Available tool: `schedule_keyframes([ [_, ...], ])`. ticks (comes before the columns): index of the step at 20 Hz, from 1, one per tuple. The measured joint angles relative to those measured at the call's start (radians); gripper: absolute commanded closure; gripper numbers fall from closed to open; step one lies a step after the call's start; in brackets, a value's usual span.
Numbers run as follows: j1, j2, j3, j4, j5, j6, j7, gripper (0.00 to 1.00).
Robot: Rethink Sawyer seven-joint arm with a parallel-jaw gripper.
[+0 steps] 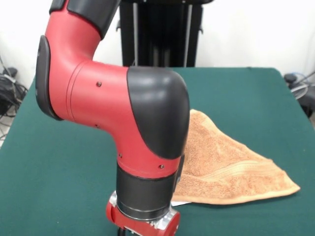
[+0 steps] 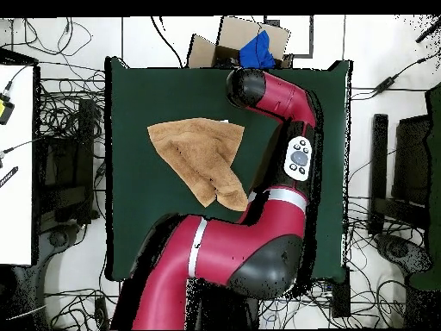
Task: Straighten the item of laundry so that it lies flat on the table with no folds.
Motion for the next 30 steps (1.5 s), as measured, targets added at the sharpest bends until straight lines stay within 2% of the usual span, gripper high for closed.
schedule_keyframes([
  [13, 0.009, -0.097, -0.025, 0.0, 0.008, 0.059, 0.0, 0.0],
  [30, 0.009, -0.161, -0.026, 0.025, 0.008, 0.139, 0.0, 0.0],
])
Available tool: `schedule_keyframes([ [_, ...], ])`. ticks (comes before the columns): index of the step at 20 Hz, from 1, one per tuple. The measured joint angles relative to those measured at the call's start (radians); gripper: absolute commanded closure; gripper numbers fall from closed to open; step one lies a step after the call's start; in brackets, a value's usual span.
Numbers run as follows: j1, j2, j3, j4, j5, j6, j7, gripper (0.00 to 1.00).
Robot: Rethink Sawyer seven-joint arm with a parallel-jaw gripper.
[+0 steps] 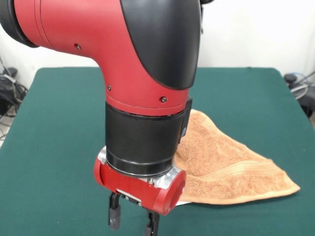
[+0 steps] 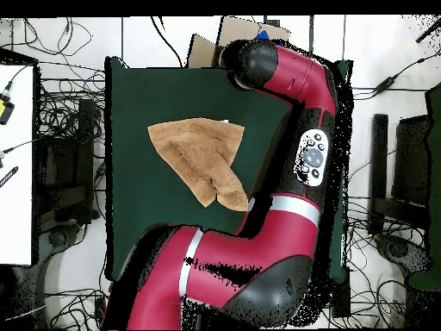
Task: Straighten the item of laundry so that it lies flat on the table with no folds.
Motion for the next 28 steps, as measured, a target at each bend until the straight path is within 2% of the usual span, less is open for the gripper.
schedule_keyframes([
  [10, -0.003, -0.034, 0.0, 0.071, 0.0, 0.0, 0.0, 0.0],
  [21, -0.019, -0.123, 0.0, 0.241, 0.0, -0.005, 0.0, 0.0],
  [28, -0.019, -0.176, 0.0, 0.357, 0.0, -0.063, 0.0, 0.0],
])
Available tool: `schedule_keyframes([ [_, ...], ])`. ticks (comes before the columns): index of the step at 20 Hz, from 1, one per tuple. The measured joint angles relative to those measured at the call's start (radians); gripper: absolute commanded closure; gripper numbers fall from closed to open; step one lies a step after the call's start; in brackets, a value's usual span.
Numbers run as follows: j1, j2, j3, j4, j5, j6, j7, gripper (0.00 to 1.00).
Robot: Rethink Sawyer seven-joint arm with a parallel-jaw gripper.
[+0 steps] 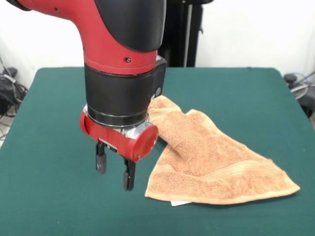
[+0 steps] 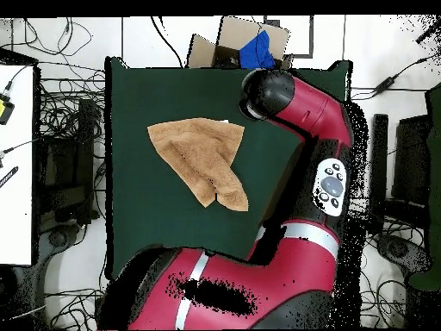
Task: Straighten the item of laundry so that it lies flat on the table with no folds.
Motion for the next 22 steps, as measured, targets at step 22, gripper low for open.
schedule_keyframes([
  [22, 0.012, -0.078, 0.003, 0.269, 0.003, -0.122, 0.0, 0.0],
])
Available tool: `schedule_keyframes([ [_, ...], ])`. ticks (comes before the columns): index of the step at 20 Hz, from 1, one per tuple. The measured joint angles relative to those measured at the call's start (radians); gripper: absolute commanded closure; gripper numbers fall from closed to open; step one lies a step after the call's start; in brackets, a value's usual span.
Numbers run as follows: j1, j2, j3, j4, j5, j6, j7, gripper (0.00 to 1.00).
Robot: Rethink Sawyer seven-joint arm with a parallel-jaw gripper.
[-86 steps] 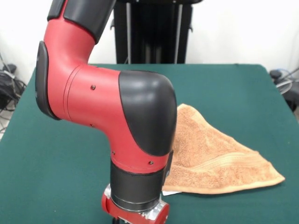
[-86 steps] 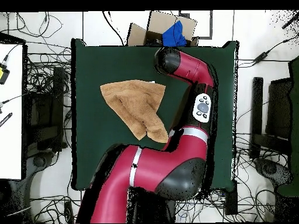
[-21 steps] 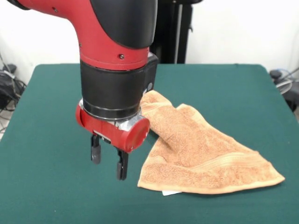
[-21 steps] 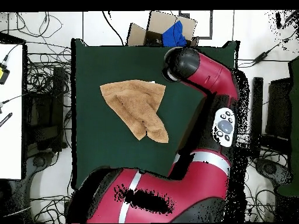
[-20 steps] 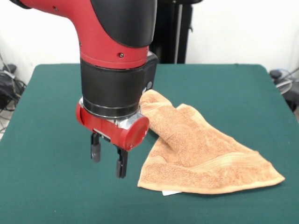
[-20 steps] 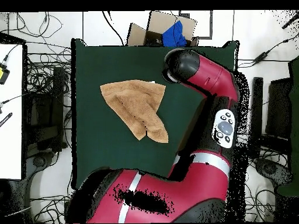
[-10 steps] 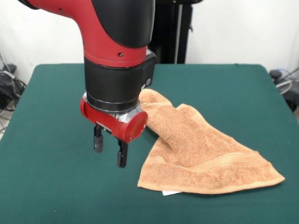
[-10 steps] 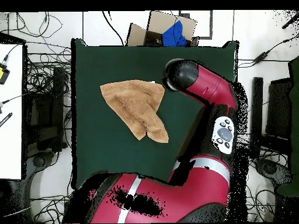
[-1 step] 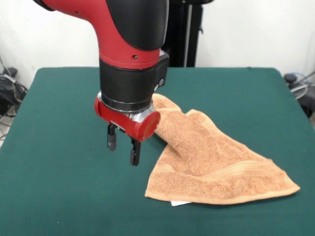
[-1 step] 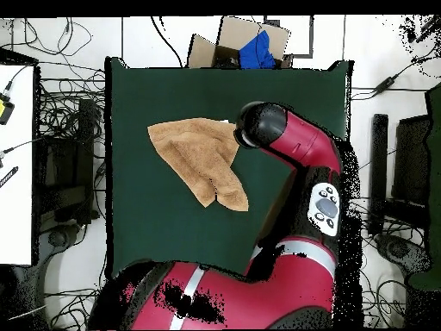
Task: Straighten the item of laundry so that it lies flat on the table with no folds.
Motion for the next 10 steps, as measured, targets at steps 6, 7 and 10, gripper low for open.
schedule_keyframes([
  [6, 0.003, -0.035, 0.002, 0.082, 0.01, -0.035, 0.0, 0.0],
  [7, 0.003, -0.039, 0.002, 0.09, 0.012, -0.038, 0.0, 0.0],
  [10, 0.003, -0.057, 0.007, 0.127, 0.029, -0.05, 0.0, 0.0],
])
